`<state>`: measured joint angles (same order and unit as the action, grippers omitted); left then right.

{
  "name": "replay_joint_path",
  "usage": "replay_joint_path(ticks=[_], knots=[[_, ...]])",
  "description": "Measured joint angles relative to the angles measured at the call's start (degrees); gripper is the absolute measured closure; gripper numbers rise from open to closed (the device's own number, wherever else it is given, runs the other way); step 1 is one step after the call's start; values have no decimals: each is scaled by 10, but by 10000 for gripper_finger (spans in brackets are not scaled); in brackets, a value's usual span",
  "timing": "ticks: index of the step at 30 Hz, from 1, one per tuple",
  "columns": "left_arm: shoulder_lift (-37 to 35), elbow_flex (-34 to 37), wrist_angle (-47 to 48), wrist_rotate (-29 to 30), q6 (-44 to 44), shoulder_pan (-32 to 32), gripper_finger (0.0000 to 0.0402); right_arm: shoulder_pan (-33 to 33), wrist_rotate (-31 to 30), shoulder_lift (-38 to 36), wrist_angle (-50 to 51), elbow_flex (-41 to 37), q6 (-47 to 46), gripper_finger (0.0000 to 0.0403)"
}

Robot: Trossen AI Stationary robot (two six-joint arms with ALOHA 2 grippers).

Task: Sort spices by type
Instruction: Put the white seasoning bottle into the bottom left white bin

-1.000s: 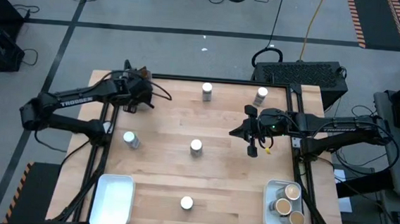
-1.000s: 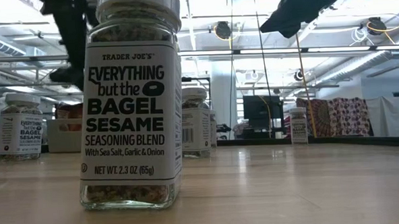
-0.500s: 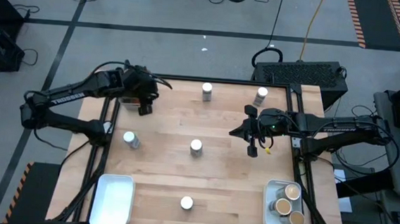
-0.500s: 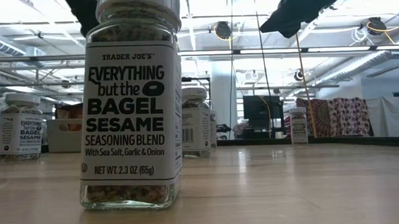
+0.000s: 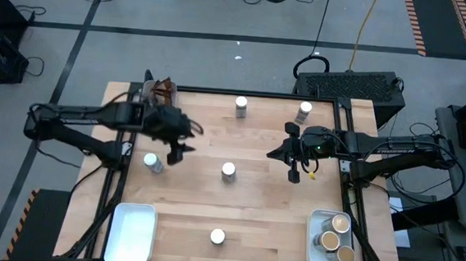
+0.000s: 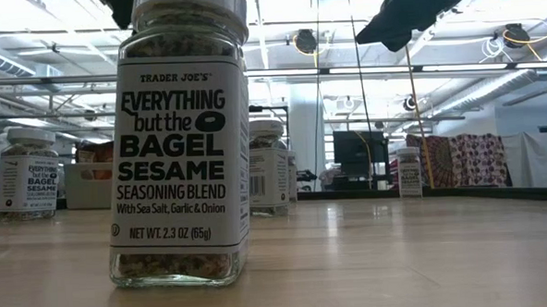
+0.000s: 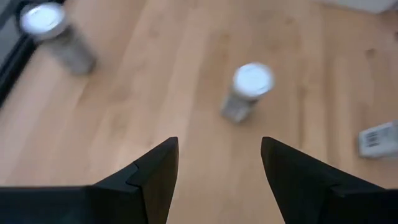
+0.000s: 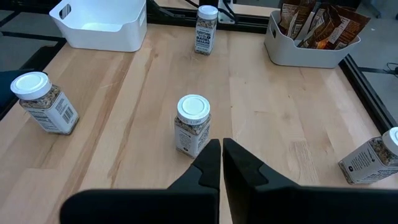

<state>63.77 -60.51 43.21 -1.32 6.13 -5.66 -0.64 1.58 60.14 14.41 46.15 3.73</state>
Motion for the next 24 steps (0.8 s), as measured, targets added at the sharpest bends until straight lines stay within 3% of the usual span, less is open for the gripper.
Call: replay_joint_path(ticks=[7, 12, 19, 24], knots=[[1, 46, -113, 84, 24, 129, 168, 0, 0, 0, 0, 0, -8, 403], [1, 121, -230, 145, -9, 190, 168, 0, 0, 0, 0, 0, -67, 403], [1, 268, -527, 155, -43, 199, 168, 1, -31, 0, 5, 0, -144, 403], [6, 324, -684, 158, -50, 192, 168, 1, -51, 0, 4, 0, -157, 403]])
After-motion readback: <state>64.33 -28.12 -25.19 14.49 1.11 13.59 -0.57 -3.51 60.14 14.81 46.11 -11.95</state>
